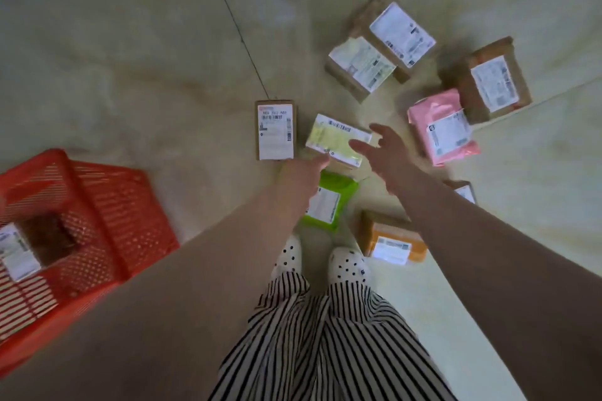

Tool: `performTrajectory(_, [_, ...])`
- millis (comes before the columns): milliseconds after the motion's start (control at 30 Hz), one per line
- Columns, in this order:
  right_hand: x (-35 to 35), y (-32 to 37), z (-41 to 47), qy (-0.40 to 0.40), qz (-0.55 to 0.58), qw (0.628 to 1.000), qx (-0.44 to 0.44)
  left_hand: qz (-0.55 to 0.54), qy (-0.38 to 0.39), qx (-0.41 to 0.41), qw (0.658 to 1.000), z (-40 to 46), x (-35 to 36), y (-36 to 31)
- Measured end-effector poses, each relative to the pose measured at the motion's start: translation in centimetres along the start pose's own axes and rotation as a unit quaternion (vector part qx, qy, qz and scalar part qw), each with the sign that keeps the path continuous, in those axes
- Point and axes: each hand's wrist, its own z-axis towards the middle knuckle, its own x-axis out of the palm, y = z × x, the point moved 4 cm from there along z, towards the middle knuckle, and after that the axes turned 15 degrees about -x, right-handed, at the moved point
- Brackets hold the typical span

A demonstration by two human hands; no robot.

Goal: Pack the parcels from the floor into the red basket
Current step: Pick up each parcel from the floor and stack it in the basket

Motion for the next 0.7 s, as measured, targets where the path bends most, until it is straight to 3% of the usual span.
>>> performTrajectory(233, [2.0, -6.3, 7.3, 0.039, -0.065, 0.997, -0.033, -0.037, 0.035, -0.029, 0.998, 8.3, 3.1, -0.7])
performTrajectory(367, [1.8, -6.8, 6.1, -0.032, -0.052, 0.998, -0.024, -0.092, 0.056, -0.033, 0.994, 7.6, 3.9, -0.9])
performTrajectory(567, [0.8, -3.4, -0.4, -0.105, 0.037, 0.994, -0.013, -0.087, -0.06, 0.049, 0.993, 1.3, 3.1, -1.4])
performTrajectory(700, [-0.3, 1.4, -6.2, -0.095, 0.107, 0.989, 0.028, -0.06, -0.102, 0.123, 0.985, -6.4, 1.1, -0.8])
